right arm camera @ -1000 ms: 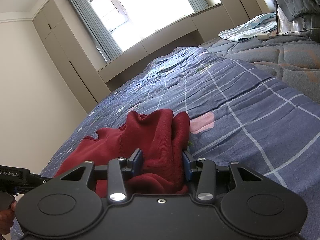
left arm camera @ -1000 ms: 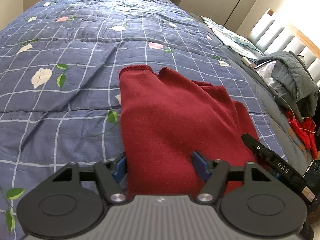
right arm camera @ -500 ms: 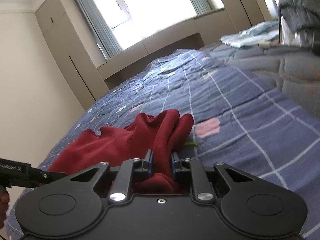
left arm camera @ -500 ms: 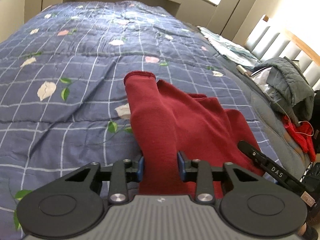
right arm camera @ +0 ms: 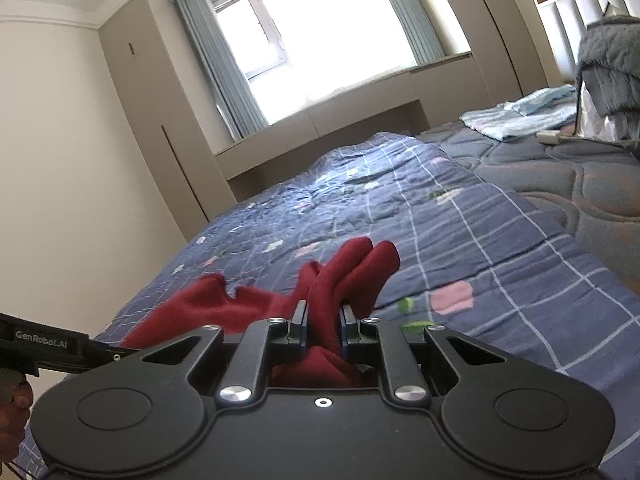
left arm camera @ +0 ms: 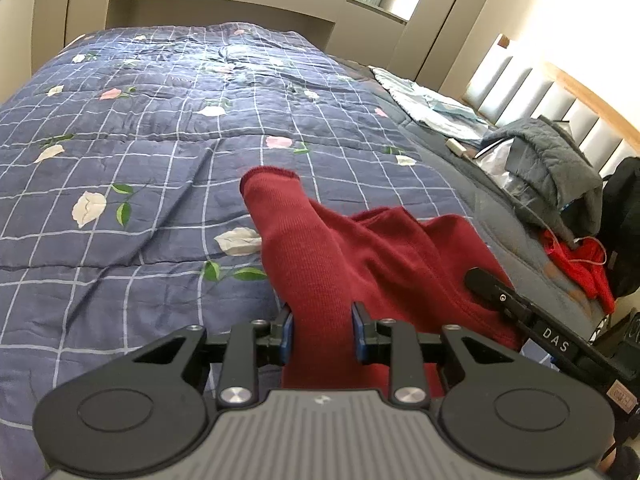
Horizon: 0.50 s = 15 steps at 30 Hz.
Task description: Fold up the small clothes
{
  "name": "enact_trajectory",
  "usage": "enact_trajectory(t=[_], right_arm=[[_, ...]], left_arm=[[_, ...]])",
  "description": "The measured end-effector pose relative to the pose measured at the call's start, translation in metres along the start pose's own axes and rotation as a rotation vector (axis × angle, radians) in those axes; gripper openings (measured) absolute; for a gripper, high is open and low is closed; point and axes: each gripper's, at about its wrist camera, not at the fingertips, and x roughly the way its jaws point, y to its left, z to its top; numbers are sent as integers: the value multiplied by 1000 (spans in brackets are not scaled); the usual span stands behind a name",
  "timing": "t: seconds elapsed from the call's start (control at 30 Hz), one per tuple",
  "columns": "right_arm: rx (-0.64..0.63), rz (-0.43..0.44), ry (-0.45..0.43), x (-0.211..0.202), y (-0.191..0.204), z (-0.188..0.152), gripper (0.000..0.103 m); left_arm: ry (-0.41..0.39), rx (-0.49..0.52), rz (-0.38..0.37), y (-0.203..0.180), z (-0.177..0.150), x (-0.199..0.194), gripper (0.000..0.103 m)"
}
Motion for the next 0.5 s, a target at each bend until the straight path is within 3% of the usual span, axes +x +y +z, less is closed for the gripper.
enact_trajectory(t=[0.27,0.5], right_arm=[[-14,71,-22,15,35,8,15],[-46,149,-31,59,82,10,15]], left_arm=[[-73,-12,35,27,11,-26,30],[-155,-36,117,68,30,-44,30]])
